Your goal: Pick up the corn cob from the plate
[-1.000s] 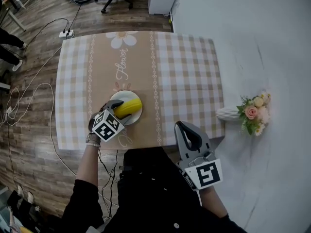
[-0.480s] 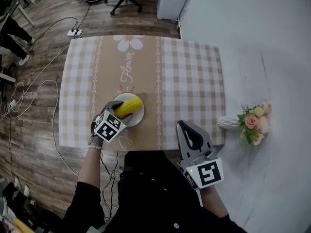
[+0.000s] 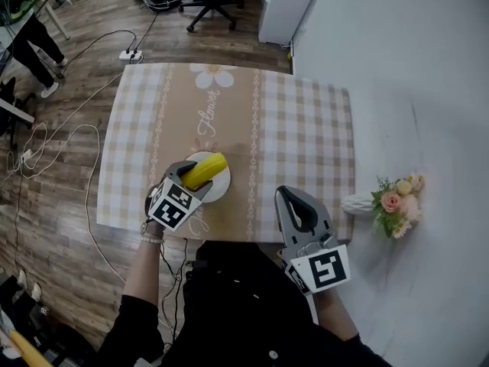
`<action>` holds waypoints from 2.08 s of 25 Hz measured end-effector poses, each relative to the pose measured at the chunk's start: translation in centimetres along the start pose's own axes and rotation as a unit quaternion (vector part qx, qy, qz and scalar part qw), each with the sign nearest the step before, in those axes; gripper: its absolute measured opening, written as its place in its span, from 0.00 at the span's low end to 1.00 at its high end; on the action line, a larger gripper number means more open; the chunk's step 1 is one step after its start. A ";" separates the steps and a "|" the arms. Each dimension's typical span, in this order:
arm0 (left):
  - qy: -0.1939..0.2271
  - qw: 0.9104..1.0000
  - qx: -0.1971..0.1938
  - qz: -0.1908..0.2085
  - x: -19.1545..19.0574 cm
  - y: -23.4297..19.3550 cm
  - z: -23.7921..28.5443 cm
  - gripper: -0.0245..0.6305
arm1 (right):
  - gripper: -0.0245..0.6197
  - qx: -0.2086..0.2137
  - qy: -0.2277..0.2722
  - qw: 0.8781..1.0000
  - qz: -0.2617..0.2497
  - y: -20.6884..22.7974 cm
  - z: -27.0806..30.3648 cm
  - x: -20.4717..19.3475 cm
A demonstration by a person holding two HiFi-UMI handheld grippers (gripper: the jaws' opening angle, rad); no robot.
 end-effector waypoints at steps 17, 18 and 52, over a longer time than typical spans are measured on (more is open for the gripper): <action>0.043 0.996 0.070 -0.028 3.9 1.6 -7.2 0.43 | 0.10 0.040 0.053 0.998 -0.020 0.1 1.4 2.6; 0.045 0.996 0.076 -0.028 4.1 1.8 -7.7 0.43 | 0.10 0.043 0.053 0.997 -0.021 0.0 1.5 2.6; 0.077 0.982 0.173 -0.017 7.9 5.5 -16.9 0.43 | 0.10 0.117 0.048 0.991 -0.052 -2.7 4.0 2.8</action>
Point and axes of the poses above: the fingertips, and each gripper's own axes: z forward along the fingers, y to its right, x out of its top, the point moved 6 cm from there along -z, backward along the fingers, and after that the axes turned 9 degrees about z, right-handed, at the moved point
